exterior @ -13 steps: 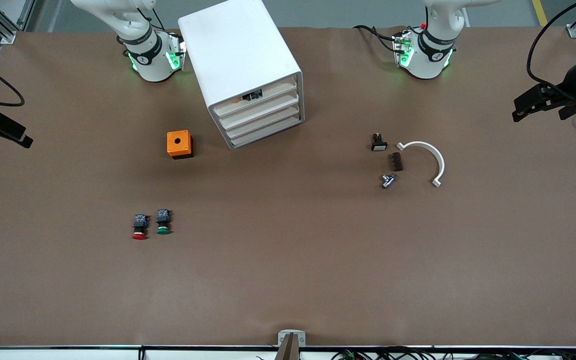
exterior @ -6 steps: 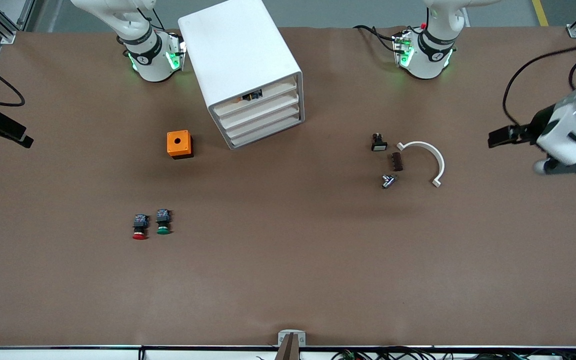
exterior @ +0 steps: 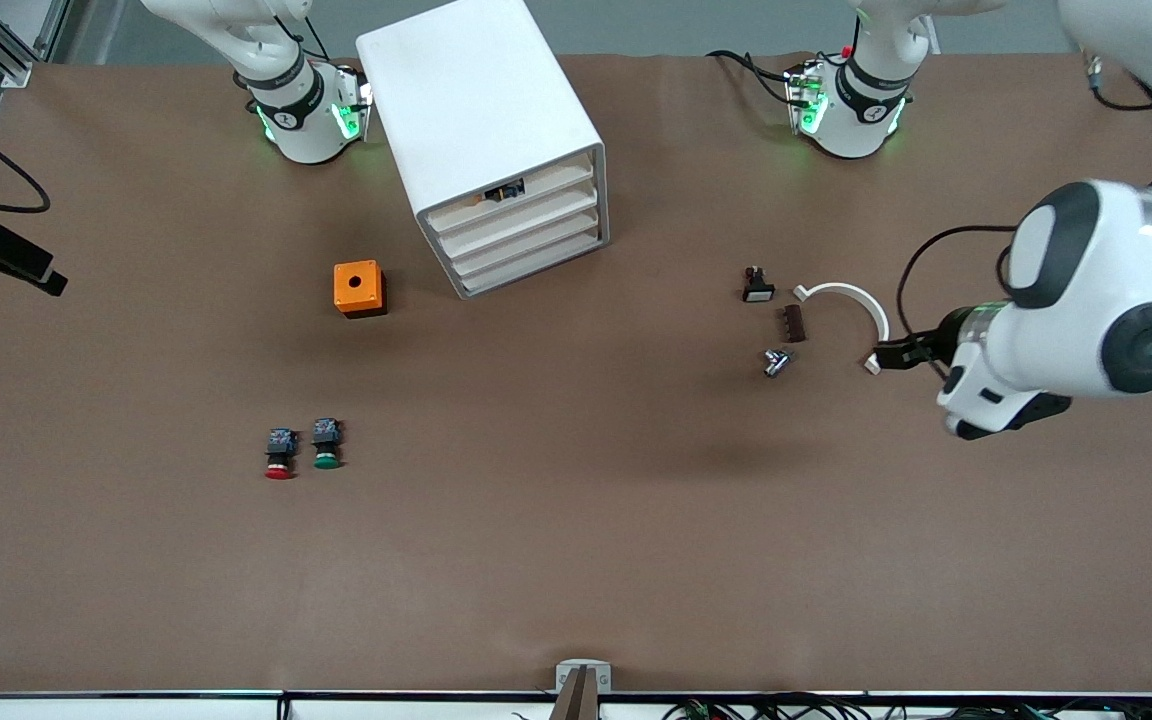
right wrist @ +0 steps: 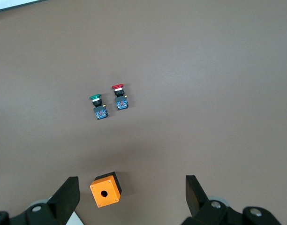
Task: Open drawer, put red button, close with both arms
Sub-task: 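Move the left gripper toward the white cabinet's drawer handle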
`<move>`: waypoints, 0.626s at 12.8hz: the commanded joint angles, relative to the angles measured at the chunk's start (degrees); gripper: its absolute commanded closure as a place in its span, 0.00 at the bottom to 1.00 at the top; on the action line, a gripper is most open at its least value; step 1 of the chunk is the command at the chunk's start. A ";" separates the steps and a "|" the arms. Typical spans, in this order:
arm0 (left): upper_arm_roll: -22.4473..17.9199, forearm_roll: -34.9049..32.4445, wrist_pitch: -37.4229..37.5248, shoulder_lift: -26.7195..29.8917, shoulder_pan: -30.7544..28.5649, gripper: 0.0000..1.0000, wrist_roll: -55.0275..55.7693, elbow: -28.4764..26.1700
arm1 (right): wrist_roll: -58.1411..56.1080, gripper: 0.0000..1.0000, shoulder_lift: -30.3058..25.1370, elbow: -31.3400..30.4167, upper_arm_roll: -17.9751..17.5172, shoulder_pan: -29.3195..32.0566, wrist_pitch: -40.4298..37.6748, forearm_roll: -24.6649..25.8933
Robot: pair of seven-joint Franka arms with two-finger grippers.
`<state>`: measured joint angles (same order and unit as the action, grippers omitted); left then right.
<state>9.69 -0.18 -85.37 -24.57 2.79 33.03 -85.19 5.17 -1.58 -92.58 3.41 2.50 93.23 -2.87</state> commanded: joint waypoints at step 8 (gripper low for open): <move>-0.02 19.13 0.73 -12.94 12.33 0.01 48.34 3.10 | -0.08 0.00 -0.09 0.21 -0.68 0.93 -0.51 -0.64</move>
<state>10.05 13.62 -85.50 -35.10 15.09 77.88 -83.78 5.17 -1.58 -92.64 3.40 2.50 93.20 -2.88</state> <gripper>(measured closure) 0.000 0.000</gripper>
